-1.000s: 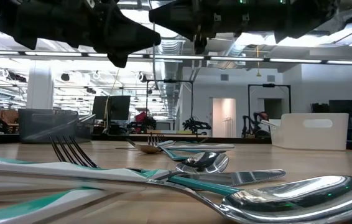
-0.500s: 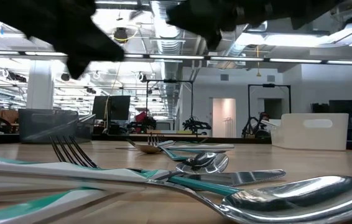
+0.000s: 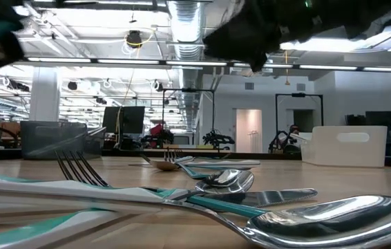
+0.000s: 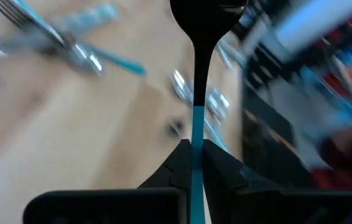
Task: Sort silverware by color (type)
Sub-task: Put the blue fork into the left white bin, then put the blue white knife into the black bin
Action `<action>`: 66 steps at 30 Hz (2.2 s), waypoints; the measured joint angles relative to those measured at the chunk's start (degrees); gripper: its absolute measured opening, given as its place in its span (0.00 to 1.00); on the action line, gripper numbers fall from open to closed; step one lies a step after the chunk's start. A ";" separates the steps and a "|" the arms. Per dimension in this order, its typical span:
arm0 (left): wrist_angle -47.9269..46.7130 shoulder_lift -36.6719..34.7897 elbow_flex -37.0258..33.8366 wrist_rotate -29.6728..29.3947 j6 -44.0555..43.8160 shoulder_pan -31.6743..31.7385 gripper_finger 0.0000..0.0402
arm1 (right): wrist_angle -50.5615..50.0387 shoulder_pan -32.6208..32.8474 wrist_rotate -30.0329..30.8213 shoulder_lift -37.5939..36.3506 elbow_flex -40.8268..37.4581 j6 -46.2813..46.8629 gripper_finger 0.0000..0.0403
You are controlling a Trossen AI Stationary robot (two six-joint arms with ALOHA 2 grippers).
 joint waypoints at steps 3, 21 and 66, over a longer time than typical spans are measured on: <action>-1.85 -1.42 0.00 6.40 -4.41 -3.36 0.02 | 0.25 -0.05 0.19 0.02 0.14 0.69 0.44; -19.84 4.86 0.00 -2.49 -32.41 -22.62 0.03 | -2.18 1.37 1.72 0.01 0.18 1.76 0.44; -20.44 13.46 8.50 -31.46 -23.15 -25.62 0.32 | -31.28 1.34 13.45 -9.87 0.25 17.76 0.43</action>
